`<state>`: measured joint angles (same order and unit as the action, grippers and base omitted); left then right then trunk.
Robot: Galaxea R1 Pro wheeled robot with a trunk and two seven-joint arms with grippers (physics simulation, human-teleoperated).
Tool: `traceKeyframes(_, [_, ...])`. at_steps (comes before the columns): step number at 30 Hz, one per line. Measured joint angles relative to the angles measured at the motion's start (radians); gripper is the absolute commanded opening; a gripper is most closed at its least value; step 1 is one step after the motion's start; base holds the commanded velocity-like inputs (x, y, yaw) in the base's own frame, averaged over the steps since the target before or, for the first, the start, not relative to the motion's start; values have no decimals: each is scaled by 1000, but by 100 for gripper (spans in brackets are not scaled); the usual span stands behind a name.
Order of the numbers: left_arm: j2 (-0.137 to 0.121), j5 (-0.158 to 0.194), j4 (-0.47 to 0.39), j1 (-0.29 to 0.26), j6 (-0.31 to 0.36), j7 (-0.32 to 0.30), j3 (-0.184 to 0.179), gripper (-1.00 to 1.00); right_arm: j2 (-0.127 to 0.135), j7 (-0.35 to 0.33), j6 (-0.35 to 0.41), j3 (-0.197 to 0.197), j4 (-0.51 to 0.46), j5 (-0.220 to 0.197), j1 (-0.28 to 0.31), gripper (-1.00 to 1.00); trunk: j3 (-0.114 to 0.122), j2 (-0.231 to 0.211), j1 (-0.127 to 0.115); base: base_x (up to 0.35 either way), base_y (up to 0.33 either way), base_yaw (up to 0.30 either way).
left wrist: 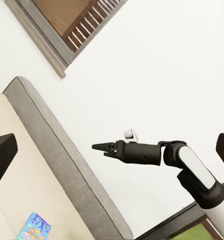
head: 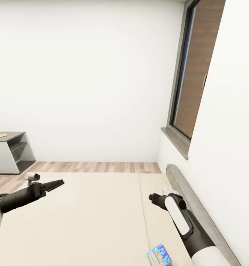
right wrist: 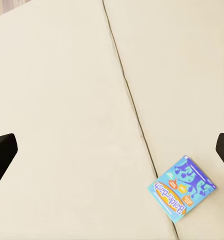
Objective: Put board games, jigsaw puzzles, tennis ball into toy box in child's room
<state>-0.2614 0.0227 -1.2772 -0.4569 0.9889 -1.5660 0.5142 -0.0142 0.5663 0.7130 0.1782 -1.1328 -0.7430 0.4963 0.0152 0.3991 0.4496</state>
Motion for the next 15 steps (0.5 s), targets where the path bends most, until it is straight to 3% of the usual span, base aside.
traceKeyframes(6, [-3, 0, -1, 0, -2, 0, 32, 100, 4, 0, 0, 0, 8, 0, 3, 100, -10, 0, 0, 0, 0, 0])
traceKeyframes(15, [-4, -1, -1, 0, -3, 0, 38, 100, 12, 1, 0, 0, 11, -1, 3, 100, -24, 0, 0, 0, 0, 0])
